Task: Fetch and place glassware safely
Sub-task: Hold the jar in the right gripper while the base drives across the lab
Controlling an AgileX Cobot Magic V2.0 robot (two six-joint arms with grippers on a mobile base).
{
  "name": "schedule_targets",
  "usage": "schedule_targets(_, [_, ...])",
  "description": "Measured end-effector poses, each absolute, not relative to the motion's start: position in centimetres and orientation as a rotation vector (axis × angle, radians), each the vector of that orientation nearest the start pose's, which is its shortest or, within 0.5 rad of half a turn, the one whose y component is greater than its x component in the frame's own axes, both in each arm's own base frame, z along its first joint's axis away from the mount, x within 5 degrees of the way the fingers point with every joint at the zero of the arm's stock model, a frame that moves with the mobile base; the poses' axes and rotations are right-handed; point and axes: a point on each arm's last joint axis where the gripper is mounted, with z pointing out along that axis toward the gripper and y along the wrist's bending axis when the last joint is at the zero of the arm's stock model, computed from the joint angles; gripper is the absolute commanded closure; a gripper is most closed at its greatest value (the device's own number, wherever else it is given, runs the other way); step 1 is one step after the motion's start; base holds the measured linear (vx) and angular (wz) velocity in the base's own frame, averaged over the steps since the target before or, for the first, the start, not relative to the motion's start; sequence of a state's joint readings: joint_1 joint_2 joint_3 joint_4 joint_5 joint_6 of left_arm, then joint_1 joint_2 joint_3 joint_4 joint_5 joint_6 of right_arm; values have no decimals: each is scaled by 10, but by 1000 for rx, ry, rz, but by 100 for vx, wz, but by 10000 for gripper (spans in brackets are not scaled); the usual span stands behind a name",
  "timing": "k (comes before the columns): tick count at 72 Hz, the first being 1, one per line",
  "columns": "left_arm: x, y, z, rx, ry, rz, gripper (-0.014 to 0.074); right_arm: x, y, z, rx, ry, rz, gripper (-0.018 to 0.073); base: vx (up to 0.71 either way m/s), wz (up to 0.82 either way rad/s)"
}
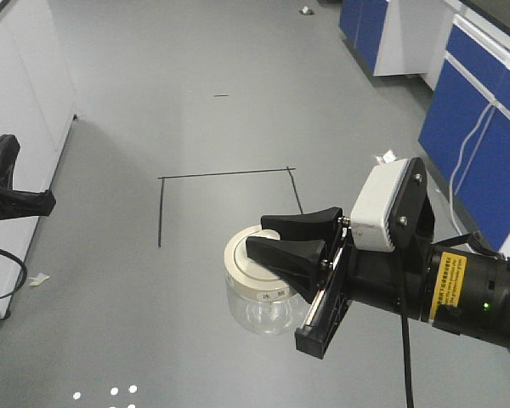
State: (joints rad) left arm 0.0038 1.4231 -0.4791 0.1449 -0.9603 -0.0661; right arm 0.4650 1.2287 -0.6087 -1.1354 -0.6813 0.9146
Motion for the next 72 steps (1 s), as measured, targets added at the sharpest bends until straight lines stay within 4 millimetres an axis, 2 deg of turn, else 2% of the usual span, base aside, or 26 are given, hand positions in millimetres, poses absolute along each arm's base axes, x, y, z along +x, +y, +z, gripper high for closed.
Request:
schedule_targets(33, [267,-10,242,106,1469,-70,603,193,155,278,-930,1546,788,563,20,19])
schedule_targets(72, [267,-10,242,107,1469,-70,603,193,155,278,-930,1546,787,563,42,-15])
